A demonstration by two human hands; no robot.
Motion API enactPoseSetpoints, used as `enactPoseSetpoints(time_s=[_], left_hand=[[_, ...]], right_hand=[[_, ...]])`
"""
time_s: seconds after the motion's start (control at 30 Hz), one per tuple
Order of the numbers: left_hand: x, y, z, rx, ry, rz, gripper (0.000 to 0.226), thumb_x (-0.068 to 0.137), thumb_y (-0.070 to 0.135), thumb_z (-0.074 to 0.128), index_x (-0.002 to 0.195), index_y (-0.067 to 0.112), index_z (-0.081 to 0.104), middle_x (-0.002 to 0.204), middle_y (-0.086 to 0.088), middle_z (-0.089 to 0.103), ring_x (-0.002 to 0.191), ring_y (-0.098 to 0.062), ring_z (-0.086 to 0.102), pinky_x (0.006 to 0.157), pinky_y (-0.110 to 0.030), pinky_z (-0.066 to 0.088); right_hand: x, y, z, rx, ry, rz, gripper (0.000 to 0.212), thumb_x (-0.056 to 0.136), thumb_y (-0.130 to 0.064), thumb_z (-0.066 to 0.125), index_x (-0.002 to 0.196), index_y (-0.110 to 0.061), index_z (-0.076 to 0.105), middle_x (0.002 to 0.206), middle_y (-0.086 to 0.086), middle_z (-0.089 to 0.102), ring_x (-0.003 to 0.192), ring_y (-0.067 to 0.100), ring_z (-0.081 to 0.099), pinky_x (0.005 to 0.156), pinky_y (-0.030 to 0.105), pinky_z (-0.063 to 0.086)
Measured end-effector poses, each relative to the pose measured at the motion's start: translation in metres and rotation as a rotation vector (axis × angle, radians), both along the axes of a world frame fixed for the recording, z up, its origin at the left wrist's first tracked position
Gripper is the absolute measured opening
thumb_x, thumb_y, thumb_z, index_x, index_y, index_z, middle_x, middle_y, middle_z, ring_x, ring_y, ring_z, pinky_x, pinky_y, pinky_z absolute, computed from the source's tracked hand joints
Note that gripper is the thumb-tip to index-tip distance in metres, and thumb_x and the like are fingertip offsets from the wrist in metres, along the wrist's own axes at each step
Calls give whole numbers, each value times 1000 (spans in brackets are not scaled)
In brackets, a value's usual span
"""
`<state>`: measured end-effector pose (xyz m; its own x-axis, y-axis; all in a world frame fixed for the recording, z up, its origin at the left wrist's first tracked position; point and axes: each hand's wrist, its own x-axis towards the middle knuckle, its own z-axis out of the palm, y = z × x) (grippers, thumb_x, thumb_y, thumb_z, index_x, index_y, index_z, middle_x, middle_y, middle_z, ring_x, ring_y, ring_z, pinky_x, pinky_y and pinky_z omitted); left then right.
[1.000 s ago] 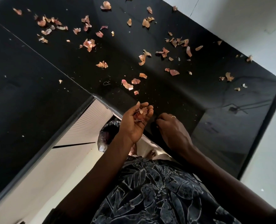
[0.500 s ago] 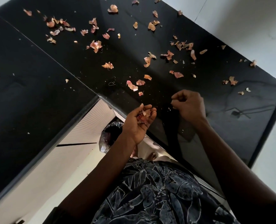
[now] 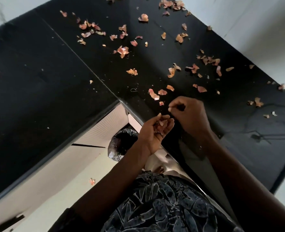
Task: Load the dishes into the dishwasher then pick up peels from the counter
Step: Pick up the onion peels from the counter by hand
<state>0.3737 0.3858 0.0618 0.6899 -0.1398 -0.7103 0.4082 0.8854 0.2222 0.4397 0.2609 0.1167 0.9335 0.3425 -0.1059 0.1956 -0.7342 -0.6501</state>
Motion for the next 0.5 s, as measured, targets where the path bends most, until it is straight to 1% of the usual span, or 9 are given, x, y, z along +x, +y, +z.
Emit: enactPoseSetpoints(time_s=[0.07,0.13,0.2,0.23,0.27,0.33,0.4,0.5], left_hand=[[-1,5,0,-17,-3,30,30,102,17,53,97,-9,68,93,-21,71,92,-27,71,79,-30,62],[-4,10,0,-7,2,56,30,102,17,53,98,-10,68,93,-22,71,92,-27,72,76,-29,62],[-6,14,-1,5,8,75,30,102,17,54,99,-9,68,92,-22,72,90,-27,72,77,-29,62],[-8,15,-1,8,9,80,30,102,17,54,99,-9,68,92,-22,72,88,-27,73,79,-30,62],[-9,17,-1,13,8,82,30,102,17,54,99,-9,69,92,-22,72,88,-27,73,80,-30,62],[-12,19,-2,31,2,76,30,102,18,55,100,-8,69,93,-21,73,88,-26,74,81,-30,62],[-13,20,-2,48,-4,73,30,102,19,55,102,-7,69,95,-21,73,88,-26,74,81,-29,62],[-12,21,-2,51,-18,69,30,102,19,54,100,-7,69,95,-21,73,90,-26,73,83,-29,61]], right_hand=[[25,4,-14,-59,-36,-20,15,93,-15,69,107,-19,71,104,-7,70,94,2,65,86,23,54],[41,14,-31,-151,-32,19,23,92,-19,70,115,-17,69,113,-2,69,99,7,65,88,28,54],[42,27,-45,-253,-49,100,27,93,-23,69,120,-18,67,125,1,64,107,11,62,91,30,51],[38,31,-50,-297,-77,132,26,94,-23,68,120,-19,67,129,1,61,110,13,60,91,29,49],[34,34,-54,-318,-105,148,23,95,-23,65,117,-19,67,127,2,60,109,15,60,90,28,48],[25,32,-56,-317,-127,158,14,97,-20,60,109,-21,68,115,1,61,97,14,59,83,30,52],[22,25,-57,-299,-110,155,13,97,-19,58,105,-21,68,106,0,61,90,12,58,79,32,54],[24,9,-52,-249,-60,74,15,95,-12,63,107,-19,70,107,-1,68,95,10,64,86,32,56]])
